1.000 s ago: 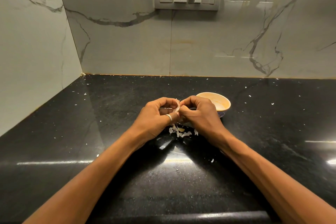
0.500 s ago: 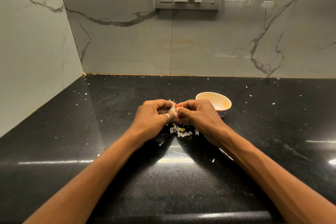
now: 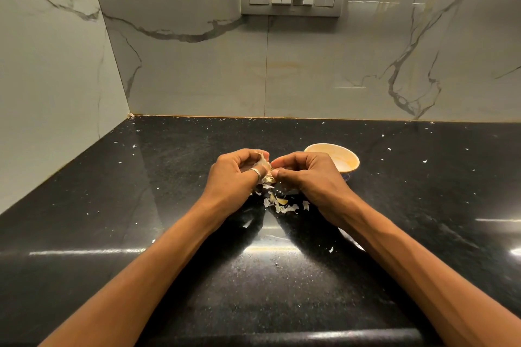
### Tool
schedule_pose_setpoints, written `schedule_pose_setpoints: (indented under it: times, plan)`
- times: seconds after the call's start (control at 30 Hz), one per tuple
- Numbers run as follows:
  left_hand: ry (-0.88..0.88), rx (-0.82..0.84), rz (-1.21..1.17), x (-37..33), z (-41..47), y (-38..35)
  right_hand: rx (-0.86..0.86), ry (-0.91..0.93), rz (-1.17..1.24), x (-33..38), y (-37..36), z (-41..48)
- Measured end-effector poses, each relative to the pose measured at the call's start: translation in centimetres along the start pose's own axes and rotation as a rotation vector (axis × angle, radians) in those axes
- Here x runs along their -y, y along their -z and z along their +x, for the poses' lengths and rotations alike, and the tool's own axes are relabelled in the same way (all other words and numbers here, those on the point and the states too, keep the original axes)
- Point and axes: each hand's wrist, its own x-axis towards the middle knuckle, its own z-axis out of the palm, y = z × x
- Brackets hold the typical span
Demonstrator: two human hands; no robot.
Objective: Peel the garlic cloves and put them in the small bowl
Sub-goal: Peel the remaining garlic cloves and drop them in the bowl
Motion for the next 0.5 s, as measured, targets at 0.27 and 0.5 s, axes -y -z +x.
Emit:
schedule_pose_setpoints:
  times: [0.27, 0.5]
  plan:
    - [0.001, -0.150, 0.023, -0.10, 0.31, 0.46, -0.026, 0.000, 0.057, -0.37, -0.20, 0.24]
    - [0.003, -0.132, 0.023, -0.01, 0.38, 0.52, 0.054, -0.009, 0.038, -0.27, -0.34, 0.07]
